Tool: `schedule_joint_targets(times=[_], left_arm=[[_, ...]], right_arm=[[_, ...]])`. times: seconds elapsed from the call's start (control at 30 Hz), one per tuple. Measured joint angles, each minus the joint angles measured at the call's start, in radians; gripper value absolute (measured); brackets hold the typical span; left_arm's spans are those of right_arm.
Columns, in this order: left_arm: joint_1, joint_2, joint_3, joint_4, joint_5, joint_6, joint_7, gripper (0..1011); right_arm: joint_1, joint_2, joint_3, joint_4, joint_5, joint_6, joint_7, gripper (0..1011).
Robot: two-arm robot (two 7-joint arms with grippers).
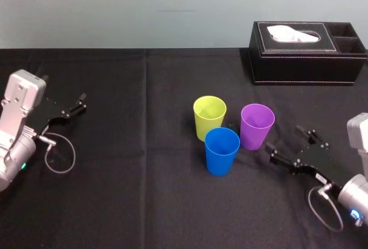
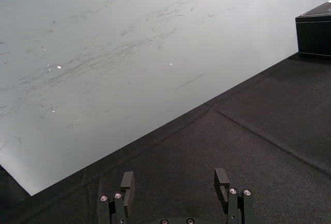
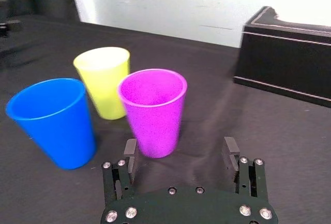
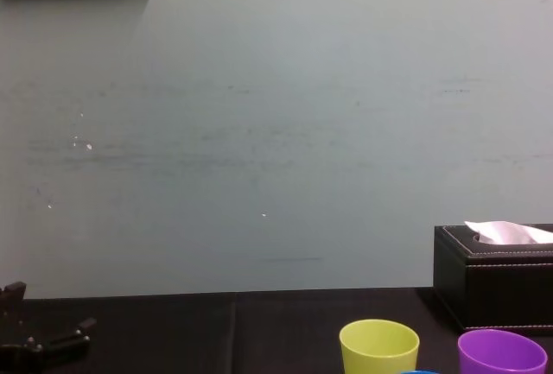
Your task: Stack the three plastic cups sequentially using one hand.
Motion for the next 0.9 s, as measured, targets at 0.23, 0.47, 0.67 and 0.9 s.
schedule_joint_targets(times=[0.23, 0.47, 0.67, 0.9], left_arm=[[0.0, 0.0, 0.0, 0.0, 0.0, 0.0, 0.0, 1011], [0.0, 0.0, 0.0, 0.0, 0.0, 0.0, 0.0, 1011], [0.0, 0.0, 0.0, 0.0, 0.0, 0.0, 0.0, 1011], [0.0, 0.0, 0.0, 0.0, 0.0, 0.0, 0.0, 1012]], right_arm=[[-0.01, -0.019, 0.002, 0.009, -0.002, -0.025, 0.043, 1003], [0.007, -0.046, -0.001, 0.02, -0.036, -0.037, 0.054, 1003], [0.027, -0.07, 0.0, 0.034, -0.061, -0.04, 0.061, 1003], [0.056, -0.105, -0.001, 0.055, -0.092, -0.035, 0.065, 1003]])
